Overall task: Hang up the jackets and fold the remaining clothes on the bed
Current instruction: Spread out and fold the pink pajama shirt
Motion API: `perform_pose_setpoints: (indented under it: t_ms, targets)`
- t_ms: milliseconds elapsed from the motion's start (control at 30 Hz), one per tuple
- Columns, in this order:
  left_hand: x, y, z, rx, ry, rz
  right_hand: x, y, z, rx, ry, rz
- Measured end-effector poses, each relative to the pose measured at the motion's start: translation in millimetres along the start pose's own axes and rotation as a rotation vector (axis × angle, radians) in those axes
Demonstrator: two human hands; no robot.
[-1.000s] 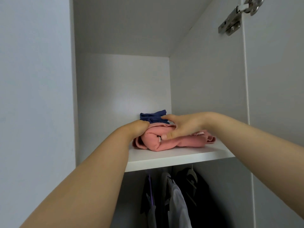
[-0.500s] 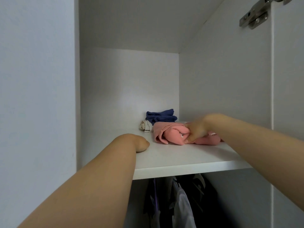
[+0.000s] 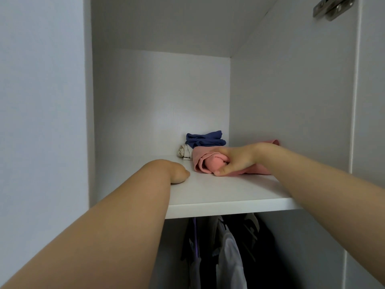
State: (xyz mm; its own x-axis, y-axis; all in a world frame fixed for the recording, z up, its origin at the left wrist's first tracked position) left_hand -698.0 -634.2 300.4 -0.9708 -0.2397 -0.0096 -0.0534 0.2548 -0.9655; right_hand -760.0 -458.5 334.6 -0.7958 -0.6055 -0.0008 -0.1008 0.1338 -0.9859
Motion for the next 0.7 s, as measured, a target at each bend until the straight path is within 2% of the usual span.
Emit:
perform_pose_setpoints:
  t_ms: [233, 400, 500, 600, 700]
  targets:
    - [-16.5, -1.1, -2.7, -0.063, -0.029, 0.037, -19.2, -3.1, 17.0, -0.005, 0.088, -0.099]
    - [-48.5, -3.4, -16.4, -0.022, -0.004, 0.050, -59.4, -7.4, 49.8, -0.105, 0.126, -0.254]
    - [-68.3, -1.4, -16.6, -0.047, 0.003, 0.036, -76.8, 1.0, 65.0, -0.024, 0.159, -0.332]
    - [-87.2, 1.6, -11.1, -0.122, 0.015, 0.009, -93.9, 4.8, 73.9, 0.068, 0.232, -0.327]
    - [-109.3, 2.1, -11.0, -0.155, 0.048, -0.082, -108.7, 6.5, 78.5, 0.118, 0.232, -0.349]
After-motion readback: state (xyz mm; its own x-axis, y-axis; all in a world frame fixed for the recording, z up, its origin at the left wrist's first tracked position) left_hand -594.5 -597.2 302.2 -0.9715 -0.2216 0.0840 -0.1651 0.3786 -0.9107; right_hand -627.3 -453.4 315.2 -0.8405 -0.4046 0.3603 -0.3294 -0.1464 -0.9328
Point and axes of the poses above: each hand's wrist, its own x-axis towards the middle knuckle, its own y-axis out of the palm, z = x × y, the point moved 5 cm from there along x, towards the middle knuckle, and after that the axes turned 14 degrees about -x, right-handed, at the moved point
